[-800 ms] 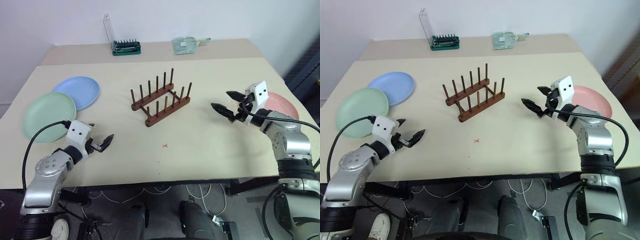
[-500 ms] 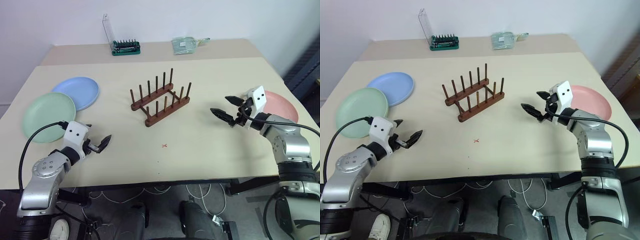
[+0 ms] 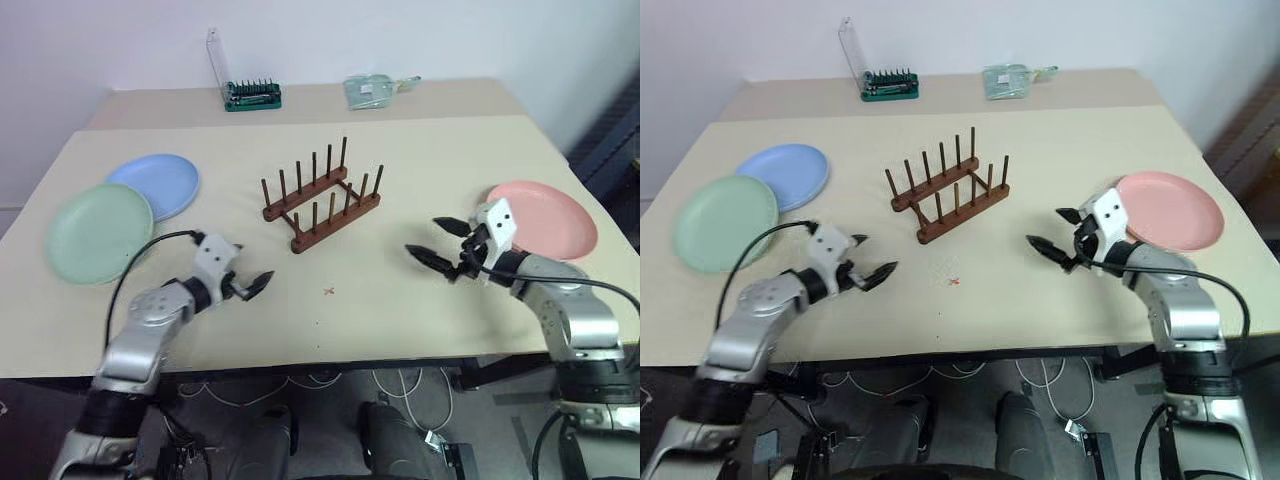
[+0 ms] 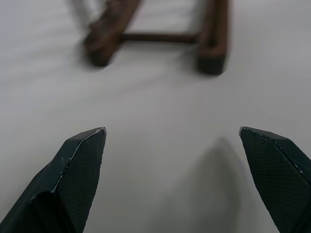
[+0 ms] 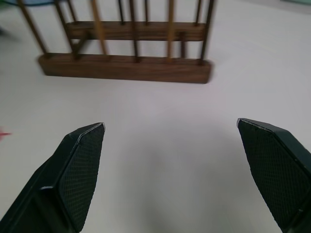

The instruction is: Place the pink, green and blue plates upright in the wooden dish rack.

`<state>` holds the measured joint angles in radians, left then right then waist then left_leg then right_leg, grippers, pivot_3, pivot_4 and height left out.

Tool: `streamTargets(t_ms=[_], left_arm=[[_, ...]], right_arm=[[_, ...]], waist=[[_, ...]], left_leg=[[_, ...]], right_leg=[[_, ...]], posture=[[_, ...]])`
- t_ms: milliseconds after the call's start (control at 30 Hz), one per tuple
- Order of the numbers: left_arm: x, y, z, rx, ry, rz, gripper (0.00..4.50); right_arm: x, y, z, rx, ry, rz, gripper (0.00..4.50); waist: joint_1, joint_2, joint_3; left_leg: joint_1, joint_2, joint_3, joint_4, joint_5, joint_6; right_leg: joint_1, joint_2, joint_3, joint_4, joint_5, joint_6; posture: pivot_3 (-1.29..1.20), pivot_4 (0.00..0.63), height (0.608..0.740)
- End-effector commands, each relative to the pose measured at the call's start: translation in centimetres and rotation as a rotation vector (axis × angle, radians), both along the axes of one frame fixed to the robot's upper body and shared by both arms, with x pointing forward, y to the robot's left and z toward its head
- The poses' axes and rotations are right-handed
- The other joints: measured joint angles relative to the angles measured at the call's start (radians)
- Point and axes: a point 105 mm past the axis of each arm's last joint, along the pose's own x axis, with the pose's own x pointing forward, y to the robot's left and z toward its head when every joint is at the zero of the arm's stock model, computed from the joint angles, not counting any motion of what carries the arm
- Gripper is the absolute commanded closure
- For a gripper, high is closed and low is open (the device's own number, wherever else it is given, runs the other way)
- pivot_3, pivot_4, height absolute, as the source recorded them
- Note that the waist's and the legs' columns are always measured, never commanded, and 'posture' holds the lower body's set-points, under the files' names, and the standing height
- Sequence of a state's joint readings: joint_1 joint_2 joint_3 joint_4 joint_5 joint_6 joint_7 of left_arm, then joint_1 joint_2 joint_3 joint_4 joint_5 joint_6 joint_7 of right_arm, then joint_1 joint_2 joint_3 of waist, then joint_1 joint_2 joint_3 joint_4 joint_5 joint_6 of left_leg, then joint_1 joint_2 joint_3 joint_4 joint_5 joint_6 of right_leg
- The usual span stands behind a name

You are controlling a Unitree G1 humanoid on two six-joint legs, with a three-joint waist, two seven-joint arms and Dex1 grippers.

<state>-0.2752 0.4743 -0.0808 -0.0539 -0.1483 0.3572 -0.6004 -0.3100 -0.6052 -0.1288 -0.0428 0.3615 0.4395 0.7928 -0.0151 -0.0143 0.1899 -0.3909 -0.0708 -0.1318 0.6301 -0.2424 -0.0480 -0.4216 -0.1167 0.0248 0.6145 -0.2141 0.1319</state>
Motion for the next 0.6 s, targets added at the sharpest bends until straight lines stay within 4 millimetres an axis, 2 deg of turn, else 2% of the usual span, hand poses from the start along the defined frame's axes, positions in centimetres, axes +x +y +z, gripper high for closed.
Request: streamTargets(t_ms=[33,133,300,467,533,600], left_arm=[[1.3,-1.6,-0.5,0.056,-0.021,-0.015,0.0],[2.6,-3.0,-1.0,0.067,-0.013,-0.03,0.0],[3.6,-4.8,-1.6,0.087,0.018,-0.119,0.0],[3.3,-6.4,-2.0,0.066,0.05,-0.226,0.0],[3.3,-6.7,-2.2,0.07,0.049,-0.241,0.51],[3.3,-6.7,-2.1,0.065,0.045,-0.243,1.33]], right_arm=[[-0.7,0.5,1.9,0.014,-0.073,-0.004,0.05],[-1.1,0.3,1.9,0.015,-0.075,-0.032,0.05],[-1.9,-0.3,1.7,0.019,-0.083,-0.084,0.05],[-2.7,-0.6,1.7,0.025,-0.087,-0.121,0.05],[-3.0,-0.8,1.4,0.023,-0.08,-0.132,0.0],[-3.2,-0.6,1.2,0.024,-0.078,-0.132,0.0]], waist=[[0.0,0.001,0.0],[0.005,0.001,-0.001],[0.011,0.001,-0.002],[0.015,0.002,-0.003],[0.02,0.002,-0.003],[0.024,0.002,-0.003]], left_leg=[[0.0,0.0,0.0,0.0,0.0,0.0],[0.0,0.0,0.0,0.0,0.0,0.0],[0.001,-0.001,-0.001,0.001,0.0,0.0],[0.001,-0.001,-0.001,0.001,0.0,0.0],[0.001,-0.001,-0.001,0.001,0.0,0.001],[0.001,-0.001,-0.001,0.001,0.0,0.001]], right_leg=[[0.0,0.0,0.0,0.0,0.0,0.0],[0.001,0.0,0.0,0.0,0.0,0.0],[0.002,0.0,0.0,-0.001,0.0,0.0],[0.004,0.0,-0.001,-0.001,0.0,0.001],[0.004,0.0,0.0,-0.001,-0.001,0.001],[0.004,0.0,-0.001,-0.001,-0.001,0.001]], posture=[[0.0,0.15,0.74],[0.0,0.15,0.74],[0.0,0.15,0.74],[0.0,0.15,0.74],[0.0,0.15,0.74],[0.0,0.15,0.74]])
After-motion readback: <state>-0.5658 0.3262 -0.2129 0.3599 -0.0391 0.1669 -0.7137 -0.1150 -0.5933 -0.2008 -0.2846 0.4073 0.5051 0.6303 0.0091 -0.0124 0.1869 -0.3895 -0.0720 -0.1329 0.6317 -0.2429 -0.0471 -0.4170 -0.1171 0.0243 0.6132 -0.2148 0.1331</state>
